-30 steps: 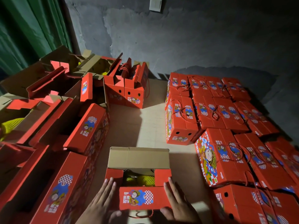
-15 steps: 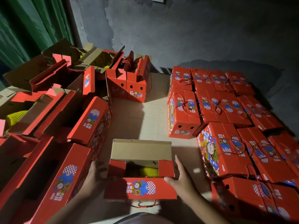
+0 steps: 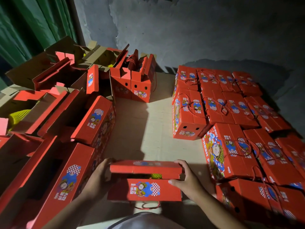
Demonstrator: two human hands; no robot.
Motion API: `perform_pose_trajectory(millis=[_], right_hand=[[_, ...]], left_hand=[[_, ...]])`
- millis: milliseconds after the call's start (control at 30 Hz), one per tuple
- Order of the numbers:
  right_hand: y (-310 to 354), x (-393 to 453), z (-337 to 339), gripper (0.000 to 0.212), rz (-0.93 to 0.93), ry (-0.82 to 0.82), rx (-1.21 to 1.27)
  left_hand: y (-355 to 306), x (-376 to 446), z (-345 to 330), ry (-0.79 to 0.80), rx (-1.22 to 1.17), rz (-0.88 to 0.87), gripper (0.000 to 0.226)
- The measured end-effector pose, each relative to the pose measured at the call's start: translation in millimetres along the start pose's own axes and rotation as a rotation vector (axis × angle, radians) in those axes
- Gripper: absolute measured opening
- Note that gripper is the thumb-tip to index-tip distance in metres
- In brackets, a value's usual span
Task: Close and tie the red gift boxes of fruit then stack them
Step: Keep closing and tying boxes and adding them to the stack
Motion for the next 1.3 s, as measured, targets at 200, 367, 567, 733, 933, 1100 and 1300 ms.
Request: perform_pose_trajectory(millis=[200,367,567,733,933,1100,1300], right_hand=[[6.3,-7.0,-4.2,0.066,0.087,0.021,-0.125],[7.2,-13.0,-11.5,0.091,0.169,0.116,-0.459],[25.9,-2.1,-19.4,0.069,0.353,0.085,-0.85],[33.5,3.1,-36.2,0.066,0.37,0.142,-1.024],[28.1,10.3,-42.4,0.072,0.311,0.147,-1.038],[19.3,9.9,-43.0,0.073,0.294,0.168,-0.981],[20.3,10.9,-42.0,0.072,0.332,0.177,-0.973]], left_hand=[[1.3,-1.0,-3.4,0.036,0.176,-0.102,0.081],[-1.9,-1.8,-16.4,0.158,0.382,-0.181,0.122],[-19.9,12.1,-21.6,0.186,0.651,-0.174,0.096],[-31.7,23.4,-32.6,0.261,0.87,-0.201,0.092],[-33.9,22.0,-40.4,0.251,0.863,-0.136,0.09],[-33.1,19.7,-39.5,0.223,0.841,-0.185,0.086],[-29.5,25.2,-41.9,0.256,0.922,-0.2,0.084]])
Point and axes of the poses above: each hand's wrist, its own x-axis towards the middle knuckle, its own z-axis out of the back of the hand, y = z × x, the point moved 6 cm from there along x, towards the middle knuckle, and after that the axes turned 12 degrees about x, right-handed, at the moved point
